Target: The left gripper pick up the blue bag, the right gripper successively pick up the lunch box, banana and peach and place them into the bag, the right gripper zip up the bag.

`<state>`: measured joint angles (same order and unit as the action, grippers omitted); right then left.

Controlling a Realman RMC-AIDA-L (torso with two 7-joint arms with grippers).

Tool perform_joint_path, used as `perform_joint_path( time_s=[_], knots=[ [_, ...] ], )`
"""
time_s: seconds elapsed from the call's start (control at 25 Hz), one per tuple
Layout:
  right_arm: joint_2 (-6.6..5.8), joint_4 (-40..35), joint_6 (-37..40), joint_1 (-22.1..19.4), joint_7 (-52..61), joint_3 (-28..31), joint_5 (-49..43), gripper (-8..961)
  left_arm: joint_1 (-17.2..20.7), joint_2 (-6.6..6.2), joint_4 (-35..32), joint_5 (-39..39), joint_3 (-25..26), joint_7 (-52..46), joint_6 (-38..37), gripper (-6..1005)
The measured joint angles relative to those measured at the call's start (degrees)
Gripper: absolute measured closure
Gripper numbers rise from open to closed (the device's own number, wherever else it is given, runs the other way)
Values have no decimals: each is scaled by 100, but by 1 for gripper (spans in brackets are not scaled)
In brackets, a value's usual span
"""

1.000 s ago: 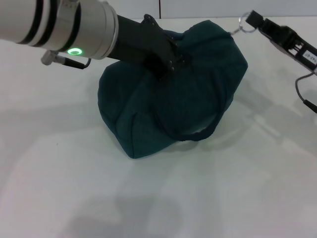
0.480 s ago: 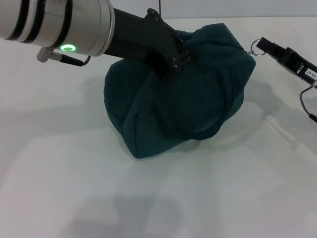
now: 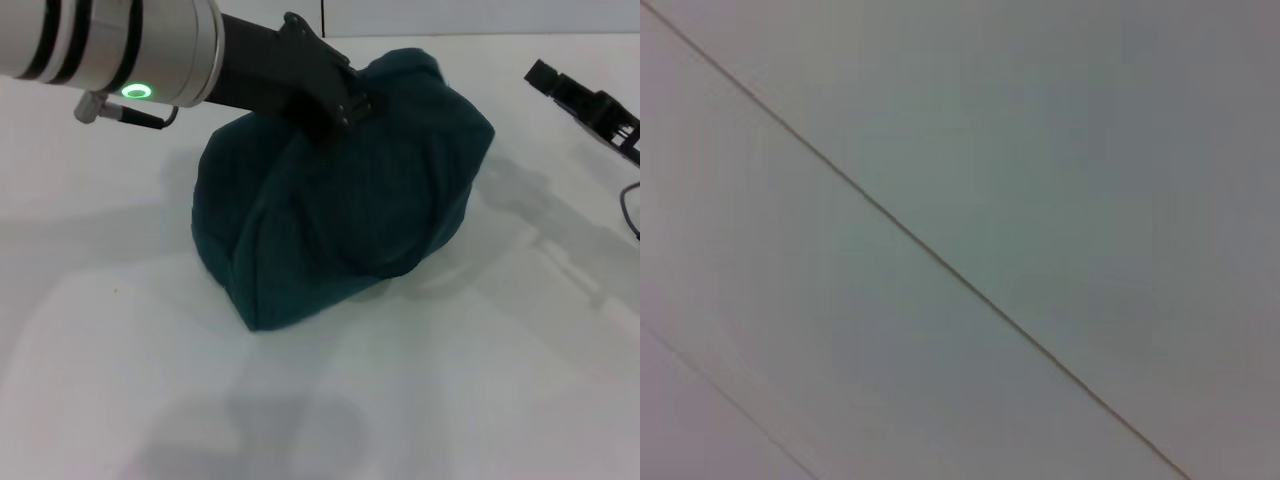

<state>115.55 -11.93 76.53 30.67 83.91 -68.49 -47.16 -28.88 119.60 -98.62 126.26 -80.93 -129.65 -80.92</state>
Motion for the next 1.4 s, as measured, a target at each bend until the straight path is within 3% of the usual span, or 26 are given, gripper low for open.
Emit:
perform_joint_path(
  time_s=[0.28, 0.48, 0.68, 0.8, 0.96, 1.12, 1.28, 1.32, 1.4],
  knots=[
    [2, -4, 150, -139, -52, -7, 7, 635, -34, 7, 296, 5, -21, 18, 243, 907],
    [-8, -12, 328, -247, -121, 6, 16, 483, 201, 16, 255, -92, -38, -13, 798, 899],
    [-52, -203, 588, -474, -285, 57, 52, 287, 725, 12, 133, -849, 193, 84, 1567, 713],
    [-124, -430, 944, -659, -539, 64, 49, 191, 1001, -2, 121, -1570, 414, 343, 1557, 636],
    [-273, -832, 1868, -942, -1236, 28, -186, 81, 1642, -3, 339, -2891, 744, 1197, 1032, 534],
    [-384, -1196, 2657, -1150, -1924, 48, -871, 81, 2169, -12, 1124, -4202, 1095, 2361, 100, 388],
    [-384, -1418, 2858, -1326, -2490, 57, -1520, 81, 2532, -10, 2452, -4994, 1635, 3913, -1036, 224],
    [-348, -1421, 2792, -1378, -2751, 61, -1820, 81, 2606, -8, 3125, -5042, 1875, 4578, -1434, 202],
    [-324, -1404, 2723, -1401, -2881, 62, -1971, 81, 2627, -10, 3421, -5022, 1963, 4844, -1568, 159]
  ],
)
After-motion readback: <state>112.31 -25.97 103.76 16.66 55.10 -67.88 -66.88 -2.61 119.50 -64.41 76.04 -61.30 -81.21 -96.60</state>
